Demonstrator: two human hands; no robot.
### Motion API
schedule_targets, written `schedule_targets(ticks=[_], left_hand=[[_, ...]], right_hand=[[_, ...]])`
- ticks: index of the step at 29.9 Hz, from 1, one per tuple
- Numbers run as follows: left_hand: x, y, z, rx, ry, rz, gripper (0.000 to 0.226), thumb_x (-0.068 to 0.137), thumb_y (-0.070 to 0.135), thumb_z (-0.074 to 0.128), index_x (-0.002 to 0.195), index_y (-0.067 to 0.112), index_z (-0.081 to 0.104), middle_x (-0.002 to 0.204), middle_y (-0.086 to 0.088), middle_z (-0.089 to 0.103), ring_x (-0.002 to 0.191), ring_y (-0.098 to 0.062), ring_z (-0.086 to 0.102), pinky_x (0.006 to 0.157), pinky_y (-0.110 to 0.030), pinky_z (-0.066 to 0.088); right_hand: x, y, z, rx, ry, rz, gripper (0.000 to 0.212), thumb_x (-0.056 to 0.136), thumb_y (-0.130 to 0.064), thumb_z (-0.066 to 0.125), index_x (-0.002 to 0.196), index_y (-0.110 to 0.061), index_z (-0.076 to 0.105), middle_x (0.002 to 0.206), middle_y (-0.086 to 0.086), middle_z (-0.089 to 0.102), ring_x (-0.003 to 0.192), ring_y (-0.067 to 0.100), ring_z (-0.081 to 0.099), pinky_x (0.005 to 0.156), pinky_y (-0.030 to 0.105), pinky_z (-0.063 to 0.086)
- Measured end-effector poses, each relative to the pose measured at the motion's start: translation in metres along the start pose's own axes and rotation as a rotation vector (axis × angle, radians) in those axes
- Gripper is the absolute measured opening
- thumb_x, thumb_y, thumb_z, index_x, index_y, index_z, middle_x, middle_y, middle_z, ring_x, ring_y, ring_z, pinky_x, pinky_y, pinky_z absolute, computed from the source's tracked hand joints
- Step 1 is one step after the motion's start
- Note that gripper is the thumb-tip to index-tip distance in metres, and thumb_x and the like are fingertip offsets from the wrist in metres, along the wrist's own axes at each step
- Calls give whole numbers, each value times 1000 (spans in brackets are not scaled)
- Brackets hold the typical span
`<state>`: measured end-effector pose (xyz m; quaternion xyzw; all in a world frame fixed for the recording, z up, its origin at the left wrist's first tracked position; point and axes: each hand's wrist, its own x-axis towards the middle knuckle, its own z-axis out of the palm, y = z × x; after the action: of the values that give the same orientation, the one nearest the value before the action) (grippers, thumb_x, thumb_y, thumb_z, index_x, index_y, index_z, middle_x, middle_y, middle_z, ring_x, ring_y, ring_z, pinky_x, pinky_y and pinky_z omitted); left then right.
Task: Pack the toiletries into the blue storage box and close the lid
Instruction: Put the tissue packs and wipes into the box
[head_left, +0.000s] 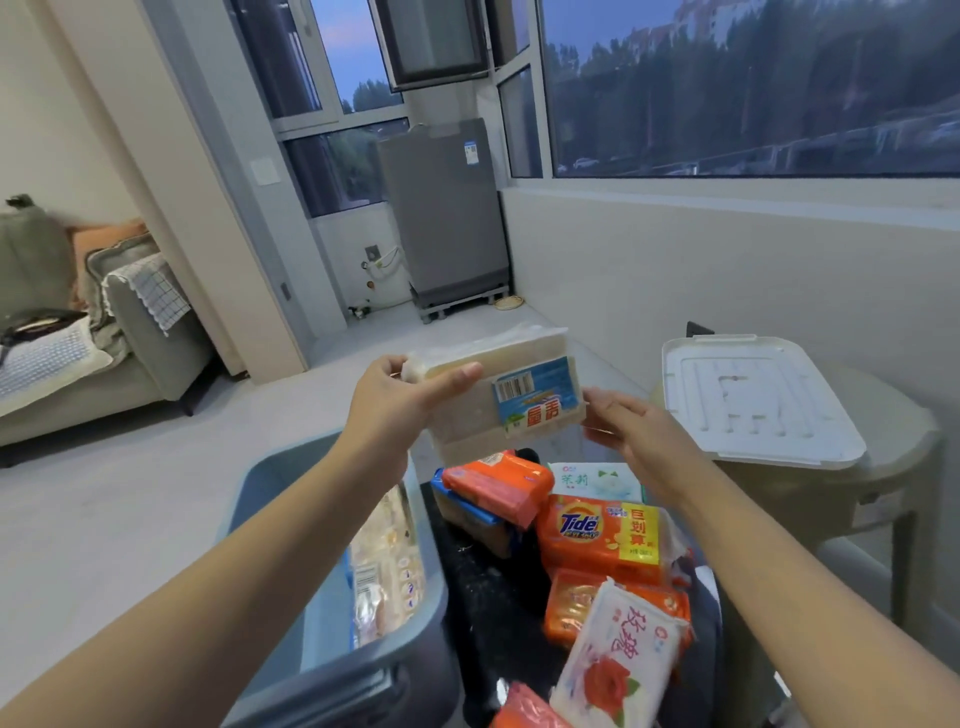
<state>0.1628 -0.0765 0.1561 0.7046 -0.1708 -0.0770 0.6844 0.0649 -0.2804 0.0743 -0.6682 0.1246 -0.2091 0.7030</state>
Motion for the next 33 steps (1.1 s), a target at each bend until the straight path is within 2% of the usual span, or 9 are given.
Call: schedule_targets(ticks=[5, 9, 13, 17, 20, 23, 27, 30, 33], left_hand=[[-28, 3, -44, -27, 36, 24, 84, 33, 41, 85, 106, 8, 58, 99, -10, 69, 80, -19, 69, 53, -23, 54], [-44, 4, -82, -45, 23, 45, 65, 46, 34, 82, 102, 8, 62, 89, -5, 70, 66, -9, 67, 48, -17, 51], [-50, 4, -122, -11, -30, 61, 58, 52, 24, 87, 103, 7, 63, 87, -5, 68, 72, -13, 63, 51, -17, 48], [-51, 0, -155, 28, -99, 63, 69, 57, 35, 78, 113, -1, 60, 96, -12, 65, 81, -18, 63, 61, -23, 47], [-48, -8, -172, 37, -142, 63, 62, 54, 39, 75, 104, 5, 63, 96, -11, 66, 87, -21, 63, 69, -27, 51], [-43, -18, -178, 16, -185, 61, 54, 55, 35, 77, 100, 6, 66, 92, -10, 68, 83, -21, 65, 65, -24, 54], [-38, -30, -176, 23, -253, 61, 43, 60, 33, 76, 96, 10, 71, 84, -5, 72, 75, -17, 68, 60, -23, 54], [-34, -37, -175, 33, -175, 50, 53, 61, 38, 78, 106, 11, 71, 94, -10, 74, 85, -23, 70, 73, -32, 56], [-33, -46, -179, 48, -51, 68, 48, 64, 45, 79, 106, 21, 73, 102, -5, 75, 97, -21, 70, 86, -33, 54]], right_hand=[[-18, -16, 35, 32, -225, -69, 42, 75, -49, 55, 106, -24, 69, 103, 6, 74, 100, 20, 68, 88, 34, 52], [-24, -22, 68, -24, -280, -119, 46, 73, -49, 59, 110, -23, 65, 97, -2, 75, 93, 16, 70, 78, 25, 54], [-25, -43, 103, -100, -369, -181, 57, 64, -56, 65, 113, -26, 58, 96, -10, 74, 91, 7, 69, 71, 20, 55], [-19, -70, 134, -264, -502, -179, 73, 57, -57, 70, 122, -29, 51, 109, -4, 67, 92, 9, 69, 75, 23, 54], [-14, -84, 151, -467, -637, -166, 58, 66, -52, 73, 118, -34, 54, 112, -4, 65, 97, 10, 65, 78, 23, 52], [-10, -93, 167, -645, -718, -150, 45, 71, -47, 72, 112, -33, 60, 110, -8, 66, 97, 4, 63, 82, 22, 49], [-5, -97, 195, -908, -836, -144, 40, 71, -49, 71, 106, -29, 68, 96, -9, 72, 86, 6, 68, 82, 26, 53], [2, -93, 208, -972, -827, -105, 34, 70, -47, 72, 95, -24, 72, 93, -4, 74, 86, 12, 69, 83, 30, 53], [9, -82, 217, -998, -762, -64, 33, 67, -49, 71, 87, -24, 73, 85, -5, 73, 78, 12, 68, 67, 23, 51]])
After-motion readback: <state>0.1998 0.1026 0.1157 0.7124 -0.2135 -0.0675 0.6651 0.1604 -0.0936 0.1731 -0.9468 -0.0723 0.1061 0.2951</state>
